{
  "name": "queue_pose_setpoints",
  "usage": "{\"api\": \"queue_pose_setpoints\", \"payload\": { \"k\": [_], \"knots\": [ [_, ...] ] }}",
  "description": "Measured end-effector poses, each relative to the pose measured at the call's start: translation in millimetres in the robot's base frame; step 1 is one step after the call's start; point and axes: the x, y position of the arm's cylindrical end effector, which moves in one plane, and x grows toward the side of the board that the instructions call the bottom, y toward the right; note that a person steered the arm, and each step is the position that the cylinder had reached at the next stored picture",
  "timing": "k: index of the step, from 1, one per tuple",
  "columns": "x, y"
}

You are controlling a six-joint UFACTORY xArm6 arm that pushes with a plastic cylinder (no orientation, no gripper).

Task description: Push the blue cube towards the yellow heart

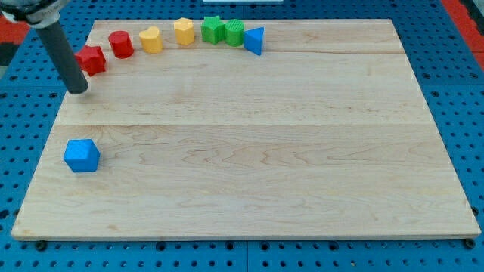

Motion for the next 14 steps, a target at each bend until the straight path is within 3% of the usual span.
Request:
{"api": "queue_pose_setpoints", "payload": {
  "k": [2, 3, 5, 6, 8, 13, 14],
  "knots": [
    [19.1, -14.2],
    [33.5, 13.2],
    [128.7, -11.0],
    [143.1, 23.5],
    [136.7, 85.1],
    [30.2, 118.4],
    [63.1, 118.4]
  ]
}}
